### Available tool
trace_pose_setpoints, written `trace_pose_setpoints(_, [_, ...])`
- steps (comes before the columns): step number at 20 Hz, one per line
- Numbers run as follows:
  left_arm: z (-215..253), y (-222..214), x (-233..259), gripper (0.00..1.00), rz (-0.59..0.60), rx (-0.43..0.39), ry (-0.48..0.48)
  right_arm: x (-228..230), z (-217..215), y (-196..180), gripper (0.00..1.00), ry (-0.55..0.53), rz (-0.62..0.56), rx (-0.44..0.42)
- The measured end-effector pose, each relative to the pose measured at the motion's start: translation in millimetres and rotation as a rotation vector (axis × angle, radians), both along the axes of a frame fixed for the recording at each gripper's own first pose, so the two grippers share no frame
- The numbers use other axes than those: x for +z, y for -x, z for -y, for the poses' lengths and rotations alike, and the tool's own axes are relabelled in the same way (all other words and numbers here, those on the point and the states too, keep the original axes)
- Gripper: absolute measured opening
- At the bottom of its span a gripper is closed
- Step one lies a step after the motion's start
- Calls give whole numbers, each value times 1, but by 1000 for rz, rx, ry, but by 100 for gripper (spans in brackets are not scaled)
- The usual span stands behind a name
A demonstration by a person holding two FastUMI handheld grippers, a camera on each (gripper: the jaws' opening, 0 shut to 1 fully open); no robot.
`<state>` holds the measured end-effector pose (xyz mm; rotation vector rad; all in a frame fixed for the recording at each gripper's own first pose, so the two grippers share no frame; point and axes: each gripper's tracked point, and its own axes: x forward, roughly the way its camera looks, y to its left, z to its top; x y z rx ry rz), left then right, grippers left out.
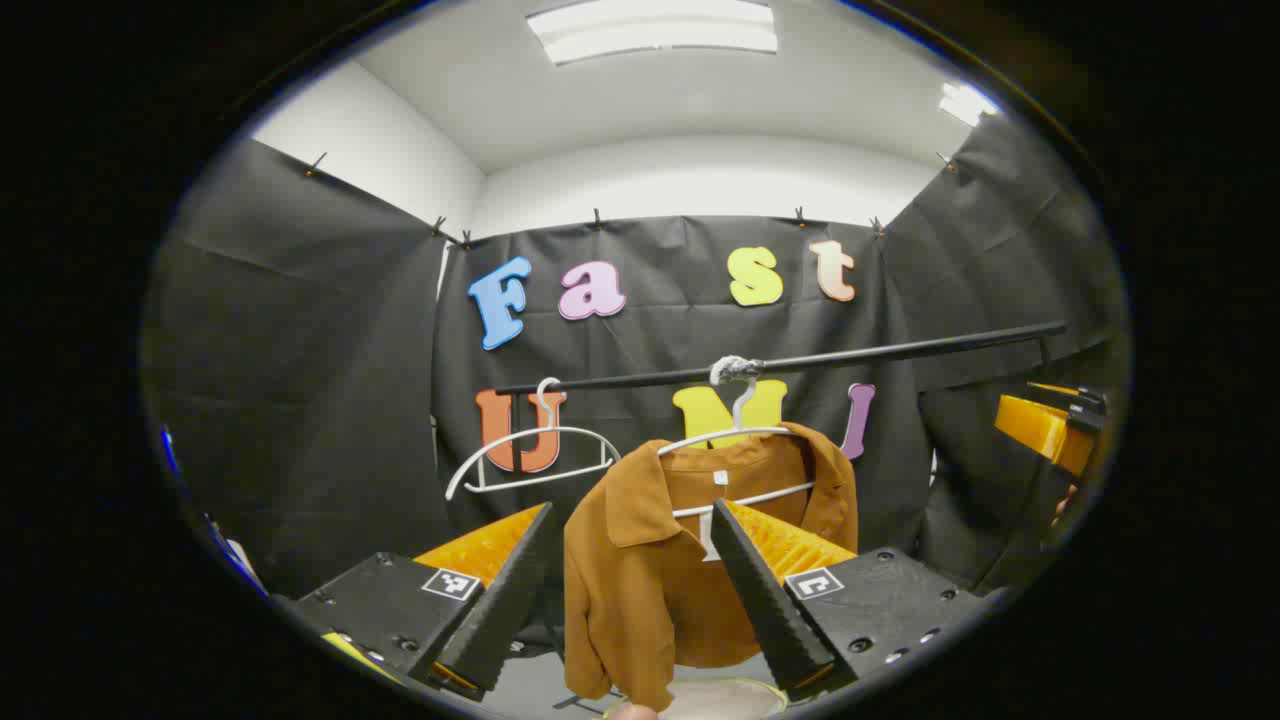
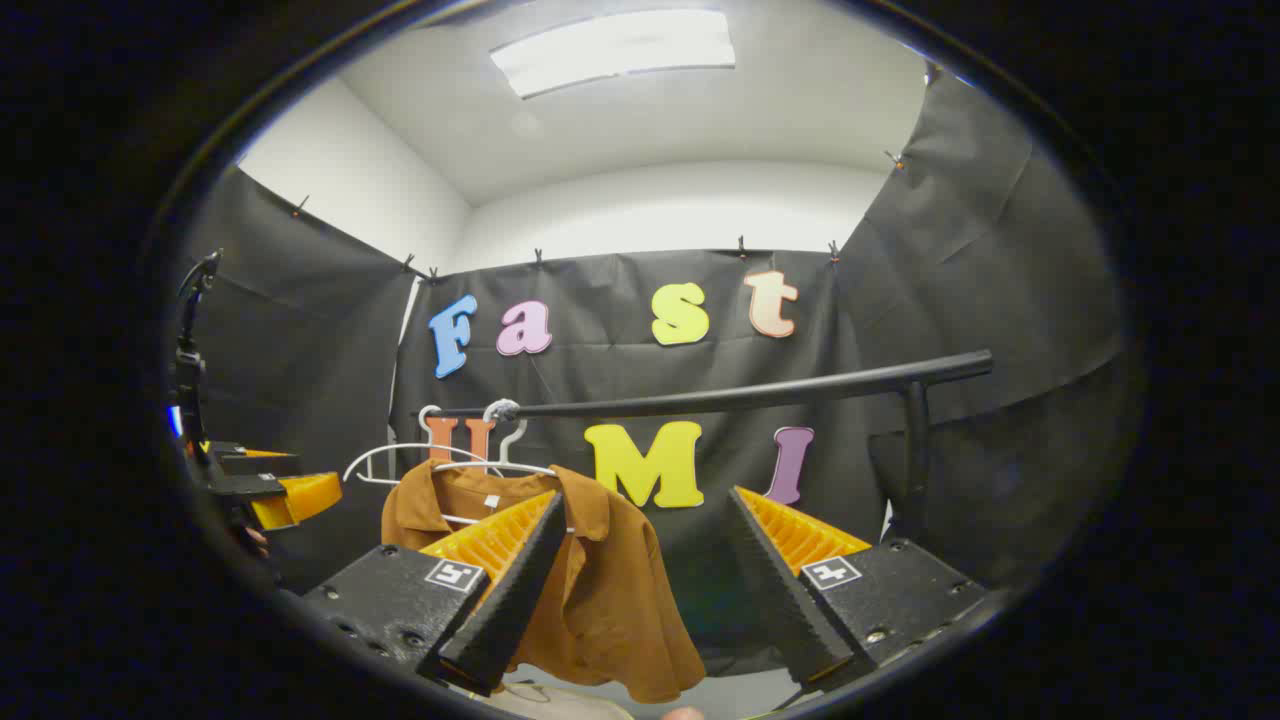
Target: Grasp the clothes on the hanger with both hands and then place them into the laundry hamper below.
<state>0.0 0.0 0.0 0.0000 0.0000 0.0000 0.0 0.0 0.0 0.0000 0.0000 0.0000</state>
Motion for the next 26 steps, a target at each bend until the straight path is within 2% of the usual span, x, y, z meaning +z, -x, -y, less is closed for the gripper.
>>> trace_pose_setpoints(5, [-6,4,5,100,7,35,45,-8,9,-5,100,-20,-21,-3])
trace_pose_setpoints(15, [-19,13,-2,100,-4,79,48,-28,1,-10,100,-23,-75,-7])
trace_pose_setpoints(16, [-19,14,-3,95,-8,76,53,-31,-2,-11,100,-30,-84,-7])
trace_pose_setpoints(17, [-19,13,-5,100,-14,71,59,-34,-4,-12,100,-36,-95,-7])
trace_pose_setpoints(21, [-22,15,-18,100,-49,65,102,-52,-22,-16,100,-48,-144,-1])
trace_pose_setpoints(22, [-20,12,-23,95,-48,57,115,-58,-25,-19,100,-43,-155,-6])
trace_pose_setpoints(23, [-18,9,-35,100,-72,49,126,-63,-29,-20,100,-40,-167,-12])
trace_pose_setpoints(25, [-12,4,-56,100,-135,26,158,-72,-39,-23,100,-33,-188,-15])
trace_pose_setpoints(26, [-7,0,-64,95,-158,6,177,-78,-43,-25,100,-28,-198,-19])
